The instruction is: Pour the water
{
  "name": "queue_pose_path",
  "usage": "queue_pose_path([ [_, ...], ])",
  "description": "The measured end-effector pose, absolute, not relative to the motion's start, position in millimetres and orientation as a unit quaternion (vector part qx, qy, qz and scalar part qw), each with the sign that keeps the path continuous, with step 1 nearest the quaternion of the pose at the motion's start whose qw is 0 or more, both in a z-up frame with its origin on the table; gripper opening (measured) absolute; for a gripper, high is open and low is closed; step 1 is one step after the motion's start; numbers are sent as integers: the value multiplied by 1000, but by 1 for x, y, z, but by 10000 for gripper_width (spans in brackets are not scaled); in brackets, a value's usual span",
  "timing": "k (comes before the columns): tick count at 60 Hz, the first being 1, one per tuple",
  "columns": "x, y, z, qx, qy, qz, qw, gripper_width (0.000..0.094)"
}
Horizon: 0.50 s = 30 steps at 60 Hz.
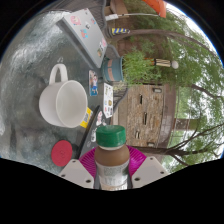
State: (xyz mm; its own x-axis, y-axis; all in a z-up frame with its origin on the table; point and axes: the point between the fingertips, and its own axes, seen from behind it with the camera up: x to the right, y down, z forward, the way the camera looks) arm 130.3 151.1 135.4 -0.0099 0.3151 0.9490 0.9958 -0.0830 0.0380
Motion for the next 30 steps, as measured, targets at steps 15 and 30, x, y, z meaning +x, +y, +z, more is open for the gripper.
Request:
queue_pose_path([
  [15,138,161,117,-486,-647,-550,207,379],
  [30,123,162,122,-434,-683,-568,147,380],
])
